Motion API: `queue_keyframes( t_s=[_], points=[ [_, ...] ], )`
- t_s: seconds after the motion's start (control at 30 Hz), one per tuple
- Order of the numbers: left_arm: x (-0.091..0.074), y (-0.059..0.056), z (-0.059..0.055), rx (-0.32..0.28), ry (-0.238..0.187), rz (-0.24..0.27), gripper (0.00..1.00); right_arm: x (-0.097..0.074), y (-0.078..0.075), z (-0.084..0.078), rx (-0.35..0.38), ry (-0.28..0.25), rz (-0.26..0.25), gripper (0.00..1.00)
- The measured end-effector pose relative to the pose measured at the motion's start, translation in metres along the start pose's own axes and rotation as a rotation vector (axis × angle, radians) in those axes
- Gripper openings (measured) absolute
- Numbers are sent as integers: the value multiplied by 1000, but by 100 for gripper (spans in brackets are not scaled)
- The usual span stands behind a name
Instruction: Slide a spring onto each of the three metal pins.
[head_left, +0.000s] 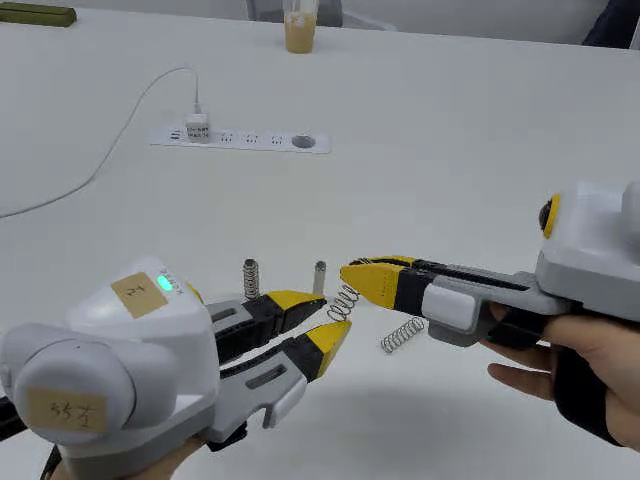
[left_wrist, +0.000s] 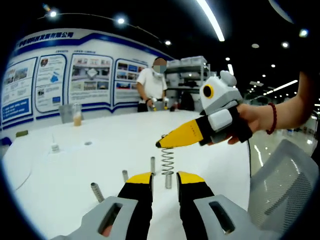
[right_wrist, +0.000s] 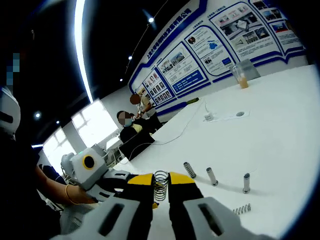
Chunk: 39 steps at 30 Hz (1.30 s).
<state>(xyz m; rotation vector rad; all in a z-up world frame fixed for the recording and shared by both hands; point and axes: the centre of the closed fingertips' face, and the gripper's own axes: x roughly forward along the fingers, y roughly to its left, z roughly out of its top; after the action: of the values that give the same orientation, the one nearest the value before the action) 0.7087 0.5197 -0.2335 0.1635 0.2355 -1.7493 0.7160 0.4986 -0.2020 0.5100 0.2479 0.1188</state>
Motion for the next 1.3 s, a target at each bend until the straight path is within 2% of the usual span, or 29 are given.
queue_keyframes(
  t_s=[0.07,0.23,0.33,0.57,0.8,1.3],
  points=[
    [0,2,-3,14,13,10,23,0,-5,1,-33,3,-27,11],
    [1,3,-12,-2,46,20,30,0,-11,3,-78,2,-47,11],
    [0,5,-17,11,64,34,32,0,-16,3,-108,4,-71,11],
    [-1,8,-26,9,93,49,38,2,-25,7,-141,-9,-104,11],
    [-2,9,-35,-4,111,58,42,6,-34,12,-155,-27,-128,11],
    [-4,15,-39,-6,119,93,52,24,-48,21,-233,-58,-160,12]
  ],
)
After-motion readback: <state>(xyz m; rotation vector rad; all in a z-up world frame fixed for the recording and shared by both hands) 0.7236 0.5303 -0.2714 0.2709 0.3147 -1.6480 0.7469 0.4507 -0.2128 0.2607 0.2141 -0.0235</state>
